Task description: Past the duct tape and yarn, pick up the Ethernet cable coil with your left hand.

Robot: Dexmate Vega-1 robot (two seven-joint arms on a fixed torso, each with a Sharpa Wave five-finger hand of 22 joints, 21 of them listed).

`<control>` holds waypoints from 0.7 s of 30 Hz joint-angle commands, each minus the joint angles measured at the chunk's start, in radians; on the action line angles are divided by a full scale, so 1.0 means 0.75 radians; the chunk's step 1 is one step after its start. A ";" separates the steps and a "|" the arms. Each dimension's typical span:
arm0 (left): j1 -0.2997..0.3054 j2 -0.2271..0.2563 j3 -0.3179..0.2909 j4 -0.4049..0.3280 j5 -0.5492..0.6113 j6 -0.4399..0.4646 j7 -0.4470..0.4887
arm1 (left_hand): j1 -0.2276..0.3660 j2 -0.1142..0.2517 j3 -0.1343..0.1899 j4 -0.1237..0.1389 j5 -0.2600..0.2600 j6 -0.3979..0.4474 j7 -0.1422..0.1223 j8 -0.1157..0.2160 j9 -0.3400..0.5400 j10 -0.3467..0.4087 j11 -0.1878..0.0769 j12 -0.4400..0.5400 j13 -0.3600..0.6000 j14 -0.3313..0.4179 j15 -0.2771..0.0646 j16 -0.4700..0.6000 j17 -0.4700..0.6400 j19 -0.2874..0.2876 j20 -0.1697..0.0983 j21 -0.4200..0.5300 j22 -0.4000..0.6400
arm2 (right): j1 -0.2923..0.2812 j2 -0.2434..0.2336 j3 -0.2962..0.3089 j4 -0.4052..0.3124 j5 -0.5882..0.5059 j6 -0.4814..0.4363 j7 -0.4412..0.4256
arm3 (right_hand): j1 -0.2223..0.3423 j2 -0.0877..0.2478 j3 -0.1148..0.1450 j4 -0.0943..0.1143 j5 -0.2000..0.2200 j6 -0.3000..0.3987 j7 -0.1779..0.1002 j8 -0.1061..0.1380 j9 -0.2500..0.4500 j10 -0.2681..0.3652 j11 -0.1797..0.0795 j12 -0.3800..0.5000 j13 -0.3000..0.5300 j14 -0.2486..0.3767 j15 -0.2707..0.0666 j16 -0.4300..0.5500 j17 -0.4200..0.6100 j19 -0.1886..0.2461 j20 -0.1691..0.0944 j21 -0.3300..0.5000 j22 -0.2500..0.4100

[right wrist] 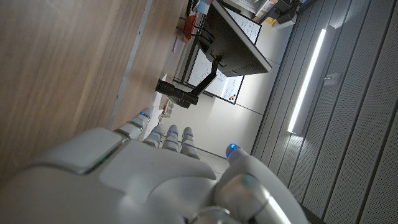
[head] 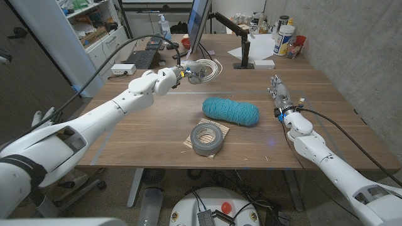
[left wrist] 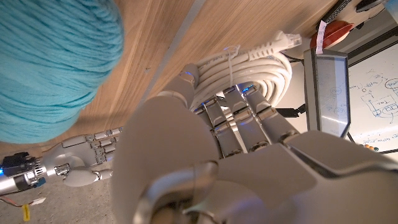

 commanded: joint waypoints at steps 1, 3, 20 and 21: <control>0.006 0.003 -0.013 -0.039 0.013 0.023 -0.024 | 0.142 0.156 0.024 0.022 0.011 0.018 -0.029 0.037 0.057 0.050 -0.043 0.079 0.007 0.010 -0.177 -0.004 0.008 -0.006 -0.006 0.009 0.000 | 0.004 0.000 -0.005 0.003 -0.001 -0.002 0.007 | -0.007 0.109 0.011 -0.004 -0.005 0.011 -0.005 0.005 0.007 -0.007 -0.001 -0.002 0.004 -0.008 -0.051 0.010 0.004 -0.006 0.001 0.004 0.005; 0.006 0.003 -0.014 -0.039 0.013 0.022 -0.025 | 0.142 0.156 0.024 0.022 0.011 0.020 -0.026 0.040 0.056 0.047 -0.046 0.080 0.009 0.011 -0.177 -0.006 0.010 -0.007 -0.006 0.012 -0.001 | 0.004 0.000 -0.005 0.003 -0.001 -0.002 0.007 | -0.007 0.109 0.011 -0.004 -0.005 0.011 -0.005 0.005 0.007 -0.007 0.000 -0.002 0.004 -0.009 -0.051 0.010 0.004 -0.006 0.001 0.004 0.005; 0.012 0.008 -0.026 -0.084 0.028 0.038 -0.041 | 0.140 0.156 0.025 0.023 0.011 0.015 -0.027 0.047 0.052 0.044 -0.046 0.088 0.003 0.014 -0.175 -0.018 0.021 -0.013 -0.006 0.027 -0.005 | 0.002 -0.001 -0.003 -0.001 -0.001 -0.002 0.002 | -0.007 0.108 0.011 -0.004 -0.005 0.012 -0.004 0.004 0.007 -0.007 -0.001 -0.002 0.004 -0.008 -0.049 0.010 0.004 -0.007 0.002 0.004 0.005; 0.013 0.007 -0.027 -0.084 0.028 0.038 -0.041 | 0.140 0.156 0.025 0.023 0.011 0.016 -0.026 0.048 0.051 0.044 -0.047 0.089 0.002 0.015 -0.176 -0.019 0.022 -0.014 -0.005 0.028 -0.006 | 0.002 -0.001 -0.003 -0.001 -0.001 -0.003 0.001 | -0.007 0.108 0.011 -0.004 -0.005 0.012 -0.004 0.004 0.007 -0.007 -0.002 -0.002 0.004 -0.008 -0.050 0.010 0.004 -0.007 0.001 0.004 0.005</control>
